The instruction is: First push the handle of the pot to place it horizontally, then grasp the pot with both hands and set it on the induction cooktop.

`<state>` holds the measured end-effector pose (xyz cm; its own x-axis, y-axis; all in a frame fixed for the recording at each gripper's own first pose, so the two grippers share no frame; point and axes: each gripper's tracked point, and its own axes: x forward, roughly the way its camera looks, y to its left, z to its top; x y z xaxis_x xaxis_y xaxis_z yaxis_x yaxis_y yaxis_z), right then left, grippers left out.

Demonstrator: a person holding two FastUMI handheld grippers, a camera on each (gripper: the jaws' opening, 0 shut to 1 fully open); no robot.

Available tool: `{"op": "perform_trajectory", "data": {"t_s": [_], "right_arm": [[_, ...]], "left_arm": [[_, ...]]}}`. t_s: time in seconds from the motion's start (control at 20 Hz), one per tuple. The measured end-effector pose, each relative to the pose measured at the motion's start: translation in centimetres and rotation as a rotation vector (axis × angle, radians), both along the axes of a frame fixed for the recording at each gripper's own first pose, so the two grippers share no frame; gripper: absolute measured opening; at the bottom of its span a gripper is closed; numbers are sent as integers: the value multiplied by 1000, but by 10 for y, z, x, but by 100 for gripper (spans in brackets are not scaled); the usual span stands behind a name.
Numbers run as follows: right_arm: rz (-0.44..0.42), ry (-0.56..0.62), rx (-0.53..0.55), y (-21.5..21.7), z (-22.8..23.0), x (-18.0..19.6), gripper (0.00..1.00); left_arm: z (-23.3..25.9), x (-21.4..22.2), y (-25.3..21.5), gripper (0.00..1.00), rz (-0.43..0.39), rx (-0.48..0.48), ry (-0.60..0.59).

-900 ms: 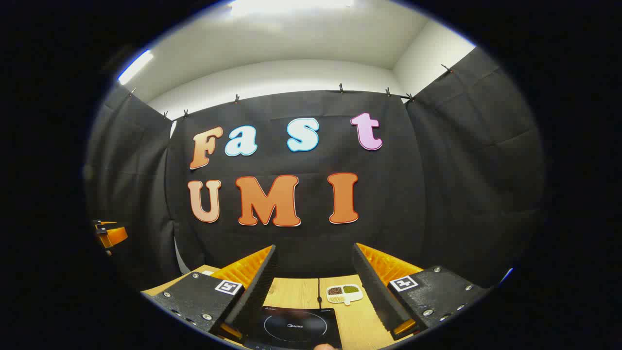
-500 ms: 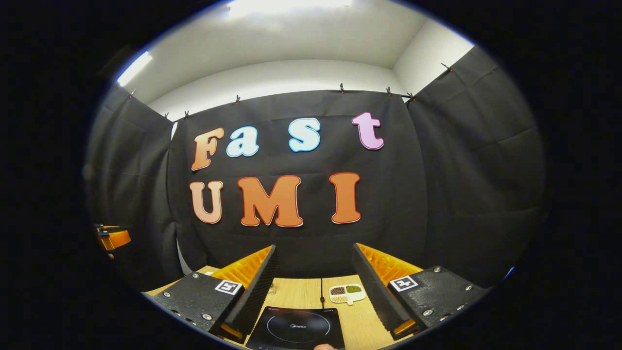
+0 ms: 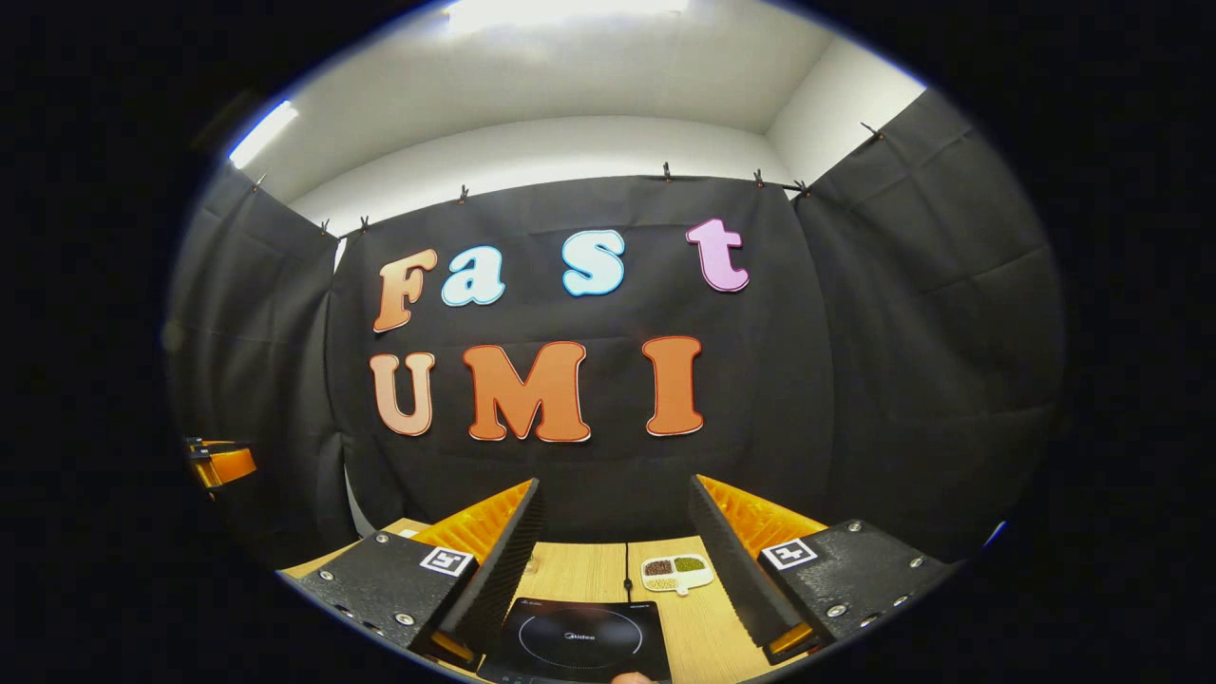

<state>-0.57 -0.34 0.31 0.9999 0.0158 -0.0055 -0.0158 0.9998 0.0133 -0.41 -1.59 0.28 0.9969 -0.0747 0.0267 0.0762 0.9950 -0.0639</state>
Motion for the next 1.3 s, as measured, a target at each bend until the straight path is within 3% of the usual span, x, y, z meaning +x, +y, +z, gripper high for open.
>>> {"op": "perform_trajectory", "data": {"t_s": [0.05,0.15,0.25,0.3,0.45,0.5,0.6,0.65,0.75,0.8,0.85,1.3], "right_arm": [[2,2,1,0,0,0,95],[3,1,-4,-1,-1,0,95],[2,1,-5,0,-1,0,95],[1,3,-1,-1,-2,1,95],[3,9,12,-2,-3,0,95],[2,10,12,-3,-3,0,95],[-1,8,8,-5,-2,-1,95],[-3,6,7,-4,-2,-2,95],[-3,2,6,-4,-2,-1,95],[-4,0,7,-6,-1,-1,100],[-6,-1,10,-6,-1,-2,95],[-11,19,31,-10,-7,-1,95]], "left_arm": [[2,-1,2,92,4,-3,-11],[2,-2,5,75,9,3,-17],[-1,-3,6,73,12,9,-6],[-5,-3,4,63,6,9,6],[-12,-3,3,62,0,-1,33],[-14,-2,3,45,-1,-6,40],[-18,-2,5,30,6,-10,51],[-20,0,6,24,7,-8,56],[-26,0,7,23,7,-9,72],[-31,0,4,14,9,-8,85],[-36,0,2,5,0,-5,94],[-100,-21,-17,2,-76,63,235]]}}
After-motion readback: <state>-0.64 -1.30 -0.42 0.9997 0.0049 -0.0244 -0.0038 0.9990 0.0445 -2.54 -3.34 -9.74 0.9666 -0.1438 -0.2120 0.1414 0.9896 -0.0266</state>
